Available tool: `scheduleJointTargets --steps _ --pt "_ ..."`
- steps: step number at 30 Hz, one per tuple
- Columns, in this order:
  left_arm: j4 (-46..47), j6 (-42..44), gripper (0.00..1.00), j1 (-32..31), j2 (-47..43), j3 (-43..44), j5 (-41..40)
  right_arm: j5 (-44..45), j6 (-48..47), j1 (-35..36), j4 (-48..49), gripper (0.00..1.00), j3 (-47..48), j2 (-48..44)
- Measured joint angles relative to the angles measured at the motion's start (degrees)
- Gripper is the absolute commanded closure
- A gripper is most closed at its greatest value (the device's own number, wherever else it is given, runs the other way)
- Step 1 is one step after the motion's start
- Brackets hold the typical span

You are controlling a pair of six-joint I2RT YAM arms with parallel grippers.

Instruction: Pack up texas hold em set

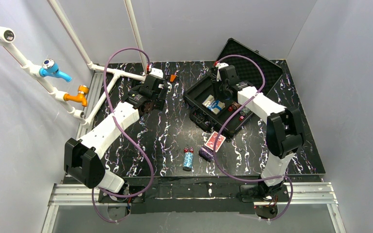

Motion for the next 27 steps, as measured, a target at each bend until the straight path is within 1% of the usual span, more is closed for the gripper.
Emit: scheduleJointTargets --steps 7,12,17,27 --pt "-0.02 0.00 0.02 0.00 0.00 0.00 0.00 -1.16 0.59 -0.26 0.28 0.56 -0.85 1.68" --pt "-0.02 0.00 0.02 0.00 0.00 0.00 0.02 -2.71 0.90 -0.26 1.01 0.62 -1.60 2.19" --pt "-0.02 0.00 0.02 0.00 0.00 0.00 0.02 -3.78 1.07 -0.48 1.95 0.65 -2.03 2.19" --pt "-0.02 0.00 0.02 0.00 0.00 0.00 0.02 -5.51 2.84 -1.03 6.73 0.67 -5.70 1.01"
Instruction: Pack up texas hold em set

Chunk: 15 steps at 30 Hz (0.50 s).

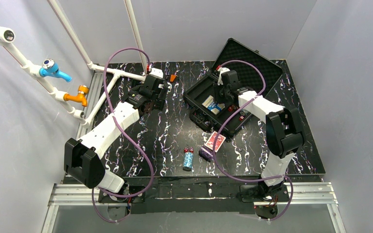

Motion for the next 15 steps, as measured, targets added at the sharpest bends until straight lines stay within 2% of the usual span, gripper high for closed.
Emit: scheduleJointTargets --steps 15 --pt "0.00 0.02 0.02 0.00 0.00 0.00 0.00 0.07 3.37 -0.57 6.21 0.69 -4.44 -1.53"
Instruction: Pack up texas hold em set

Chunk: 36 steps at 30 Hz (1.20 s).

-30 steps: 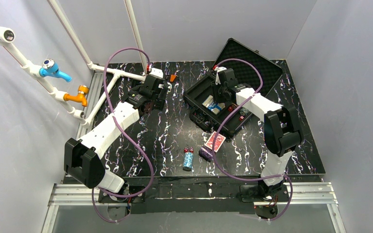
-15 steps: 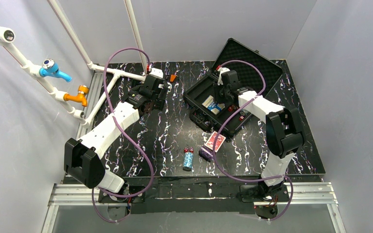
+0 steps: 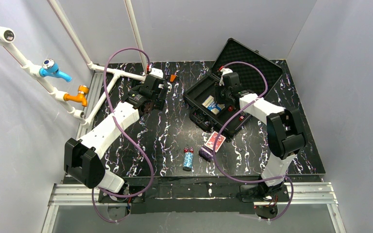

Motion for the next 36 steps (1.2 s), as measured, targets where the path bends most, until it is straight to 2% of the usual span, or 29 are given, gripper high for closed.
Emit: scheduleJointTargets --steps 12,30,33,34,36 --pt "-0.02 0.00 0.02 0.00 0.00 0.00 0.00 1.86 3.08 -0.15 3.91 0.73 -1.77 0.31" --pt "-0.02 -0.02 0.02 0.00 0.00 0.00 0.50 3.63 4.72 0.04 9.31 0.72 -3.74 1.25" --pt "-0.07 -0.02 0.02 0.00 0.00 0.00 0.79 3.30 4.46 -0.11 9.70 0.66 -3.72 1.11" --pt "-0.07 -0.04 0.02 0.00 0.00 0.00 0.83 3.19 3.82 -0.15 9.68 0.61 -3.69 0.94" --pt "-0.13 -0.04 0.02 0.00 0.00 0.00 0.87 2.89 2.67 -0.35 9.46 0.45 -3.67 0.72"
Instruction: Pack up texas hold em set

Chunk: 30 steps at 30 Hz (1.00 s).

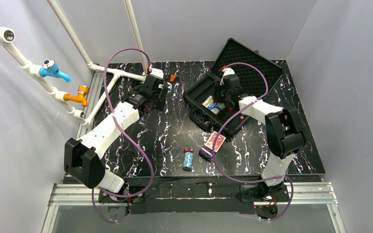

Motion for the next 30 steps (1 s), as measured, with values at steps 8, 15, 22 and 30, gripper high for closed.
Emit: scheduleJointTargets --steps 8,15,22,30 --pt "-0.07 0.00 0.02 0.00 0.02 0.00 0.20 1.38 -7.39 -0.28 -9.18 0.13 3.06 -1.38" --pt "-0.07 0.02 0.02 0.00 0.02 0.00 0.20 3.28 -16.44 3.45 -22.53 0.02 8.04 -1.46" --pt "-0.07 0.00 0.02 0.00 0.00 0.00 0.55 4.00 -21.70 4.63 -26.75 0.02 9.42 -1.46" --pt "-0.09 -0.02 0.02 0.00 0.00 0.00 1.27 4.02 -27.65 6.38 -28.65 0.02 9.81 -1.38"
